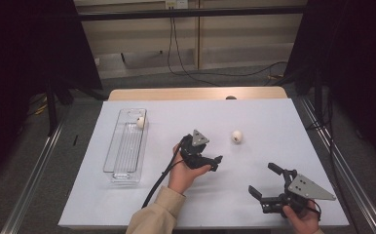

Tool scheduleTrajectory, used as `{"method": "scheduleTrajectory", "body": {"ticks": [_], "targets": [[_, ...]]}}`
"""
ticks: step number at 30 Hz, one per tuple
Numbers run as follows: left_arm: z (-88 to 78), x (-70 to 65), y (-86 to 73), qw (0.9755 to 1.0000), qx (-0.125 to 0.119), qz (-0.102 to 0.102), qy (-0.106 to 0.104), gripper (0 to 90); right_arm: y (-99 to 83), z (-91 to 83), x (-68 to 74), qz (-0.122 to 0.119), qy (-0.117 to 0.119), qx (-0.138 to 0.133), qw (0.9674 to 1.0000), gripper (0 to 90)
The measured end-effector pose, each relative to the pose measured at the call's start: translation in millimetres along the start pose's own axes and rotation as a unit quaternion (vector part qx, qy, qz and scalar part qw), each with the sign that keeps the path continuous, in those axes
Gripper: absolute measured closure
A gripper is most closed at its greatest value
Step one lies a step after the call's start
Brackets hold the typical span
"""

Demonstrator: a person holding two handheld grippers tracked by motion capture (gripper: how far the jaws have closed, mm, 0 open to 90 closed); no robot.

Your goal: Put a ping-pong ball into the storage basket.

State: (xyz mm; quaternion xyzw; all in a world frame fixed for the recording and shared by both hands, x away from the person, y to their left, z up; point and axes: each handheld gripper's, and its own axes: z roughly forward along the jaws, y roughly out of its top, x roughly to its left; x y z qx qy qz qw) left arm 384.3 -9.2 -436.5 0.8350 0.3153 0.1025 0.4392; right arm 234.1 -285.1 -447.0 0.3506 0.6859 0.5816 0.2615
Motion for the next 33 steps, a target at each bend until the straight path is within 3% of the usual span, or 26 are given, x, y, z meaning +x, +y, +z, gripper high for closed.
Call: {"method": "scheduleTrajectory", "body": {"ticks": [33], "targets": [[17.2, -8.4, 10.3, 0.9999, -0.003, -0.007, -0.011, 7.8, 0.4, 0.5, 0.7, -0.001, 0.002, -0.001, 1.0, 0.3]]}}
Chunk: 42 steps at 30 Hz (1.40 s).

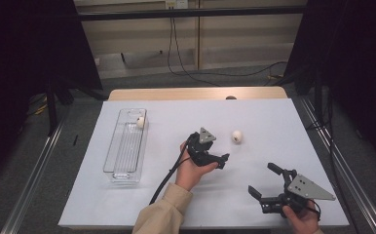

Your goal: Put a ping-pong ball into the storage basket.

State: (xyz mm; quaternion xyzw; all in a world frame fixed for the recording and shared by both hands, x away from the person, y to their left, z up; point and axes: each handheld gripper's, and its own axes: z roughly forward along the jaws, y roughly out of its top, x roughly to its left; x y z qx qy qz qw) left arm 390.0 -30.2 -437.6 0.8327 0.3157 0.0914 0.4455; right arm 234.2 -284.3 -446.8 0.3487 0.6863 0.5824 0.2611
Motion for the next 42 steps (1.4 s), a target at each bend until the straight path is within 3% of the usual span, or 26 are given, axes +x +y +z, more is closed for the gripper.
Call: {"method": "scheduleTrajectory", "body": {"ticks": [42], "targets": [[24.5, -1.4, 6.2, 1.0, 0.002, -0.005, 0.007, 7.9, 0.3, -0.1, 0.5, 0.001, 0.001, -0.001, 1.0, 0.3]]}}
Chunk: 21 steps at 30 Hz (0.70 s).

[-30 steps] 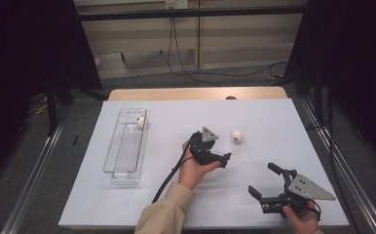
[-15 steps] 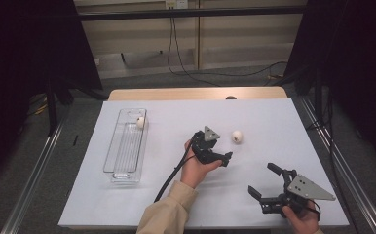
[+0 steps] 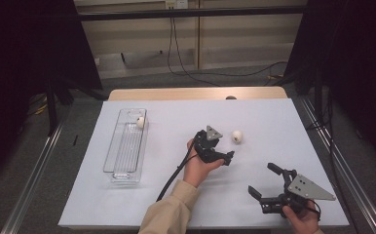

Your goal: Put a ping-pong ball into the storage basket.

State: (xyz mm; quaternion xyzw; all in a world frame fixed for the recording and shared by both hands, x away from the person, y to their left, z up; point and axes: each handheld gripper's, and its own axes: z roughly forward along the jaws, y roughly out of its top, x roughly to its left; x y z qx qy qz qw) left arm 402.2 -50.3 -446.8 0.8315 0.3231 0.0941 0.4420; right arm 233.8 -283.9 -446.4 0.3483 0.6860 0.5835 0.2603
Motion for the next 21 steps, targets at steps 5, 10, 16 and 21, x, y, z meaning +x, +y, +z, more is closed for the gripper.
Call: {"method": "scheduleTrajectory", "body": {"ticks": [5, 10, 16, 21], "targets": [[1.9, 0.4, 1.2, 1.0, 0.001, 0.0, 0.0, 7.9, 0.1, 0.0, 0.1, 0.001, 0.0, 0.0, 1.0, 0.3], [3.3, -0.3, 2.6, 1.0, 0.0, 0.0, 0.003, 7.9, 0.1, -0.1, 0.1, 0.001, 0.0, -0.001, 1.0, 0.3], [5.6, -0.8, 4.9, 1.0, 0.0, 0.0, 0.002, 7.9, 0.1, 0.0, 0.3, 0.001, 0.0, -0.001, 1.0, 0.3], [8.3, -1.9, 6.2, 1.0, -0.003, -0.003, 0.001, 7.9, 0.0, 0.0, 0.3, 0.0, 0.0, 0.0, 1.0, 0.3]]}}
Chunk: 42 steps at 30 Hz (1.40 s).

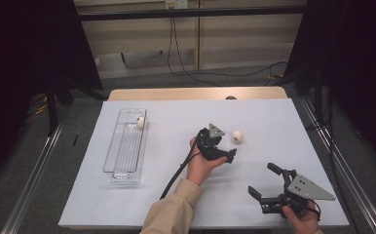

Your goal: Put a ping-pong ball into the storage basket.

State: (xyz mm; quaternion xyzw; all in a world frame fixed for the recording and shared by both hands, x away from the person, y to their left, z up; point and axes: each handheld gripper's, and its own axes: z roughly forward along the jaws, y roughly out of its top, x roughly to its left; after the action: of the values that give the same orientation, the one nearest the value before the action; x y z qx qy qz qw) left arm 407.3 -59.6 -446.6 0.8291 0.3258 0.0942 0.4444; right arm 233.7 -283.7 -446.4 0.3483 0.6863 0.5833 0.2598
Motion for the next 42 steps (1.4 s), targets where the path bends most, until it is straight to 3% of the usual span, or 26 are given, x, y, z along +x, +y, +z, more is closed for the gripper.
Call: {"method": "scheduleTrajectory", "body": {"ticks": [42], "targets": [[15.1, 0.0, 7.4, 0.9999, 0.006, -0.001, 0.009, 7.9, 0.6, -0.4, -0.1, -0.001, 0.0, -0.002, 1.0, 0.3]]}}
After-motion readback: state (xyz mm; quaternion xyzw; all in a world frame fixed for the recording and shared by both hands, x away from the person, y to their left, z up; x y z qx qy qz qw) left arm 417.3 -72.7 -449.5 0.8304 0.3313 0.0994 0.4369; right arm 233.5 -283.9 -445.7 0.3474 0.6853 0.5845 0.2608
